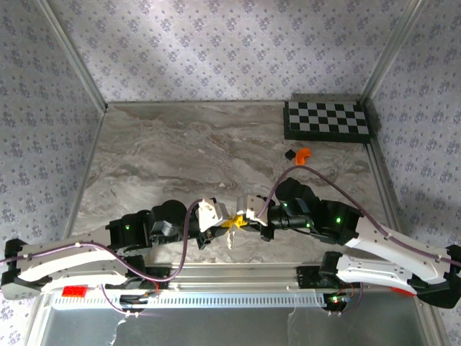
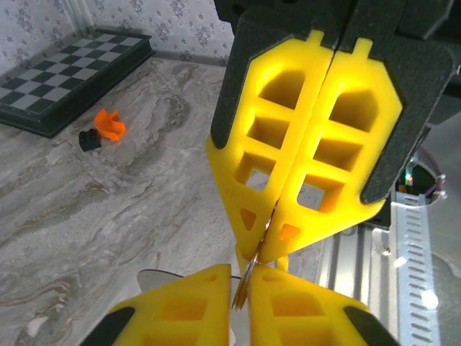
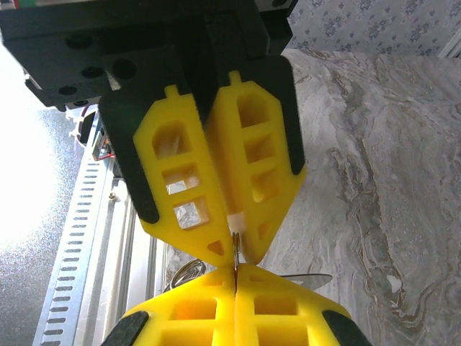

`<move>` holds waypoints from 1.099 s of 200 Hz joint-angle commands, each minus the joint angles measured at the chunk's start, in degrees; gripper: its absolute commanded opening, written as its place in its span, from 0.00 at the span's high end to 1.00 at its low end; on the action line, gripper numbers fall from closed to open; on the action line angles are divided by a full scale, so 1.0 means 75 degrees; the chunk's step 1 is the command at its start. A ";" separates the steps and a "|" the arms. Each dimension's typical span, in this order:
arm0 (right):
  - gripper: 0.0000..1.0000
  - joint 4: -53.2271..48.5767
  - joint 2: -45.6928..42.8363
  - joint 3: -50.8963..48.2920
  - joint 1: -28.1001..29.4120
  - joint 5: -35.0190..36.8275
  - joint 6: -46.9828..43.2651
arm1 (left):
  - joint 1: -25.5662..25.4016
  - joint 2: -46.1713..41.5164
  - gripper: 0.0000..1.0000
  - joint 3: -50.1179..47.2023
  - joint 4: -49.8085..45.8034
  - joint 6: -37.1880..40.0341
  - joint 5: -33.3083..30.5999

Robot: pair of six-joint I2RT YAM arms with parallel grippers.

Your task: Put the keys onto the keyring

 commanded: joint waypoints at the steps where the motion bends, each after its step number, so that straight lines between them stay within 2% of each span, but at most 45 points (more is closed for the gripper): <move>1: 1.00 0.0149 0.0009 0.0227 0.0046 -0.0188 -0.0078 | 0.0000 -0.0063 0.95 0.0014 0.0386 0.0077 0.0073; 14: 1.00 0.0177 0.0028 0.0216 0.0049 -0.0200 -0.0075 | -0.0001 -0.0084 1.00 0.0001 0.0442 0.0101 0.0089; 49: 1.00 0.0188 -0.0020 0.0214 0.0088 -0.0111 -0.0020 | -0.0005 -0.0269 1.00 -0.0138 0.0689 0.0025 0.0136; 75: 0.79 0.0257 -0.0210 0.0037 0.0137 0.0079 0.0108 | 0.0000 -0.0629 1.00 -0.0322 0.0967 0.0006 0.0150; 90: 0.74 0.0417 -0.0368 -0.0114 0.0143 0.0176 0.0247 | -0.0003 -0.0864 1.00 -0.0466 0.1149 0.0015 0.0177; 199: 0.73 0.0952 -0.0402 -0.0133 0.0164 0.0251 0.0352 | -0.0004 -0.1270 1.00 -0.0571 0.1269 0.0016 0.0271; 220: 0.79 0.1015 -0.0368 -0.0175 0.0163 0.0270 0.0364 | -0.0002 -0.1281 1.00 -0.0580 0.1276 0.0019 0.0260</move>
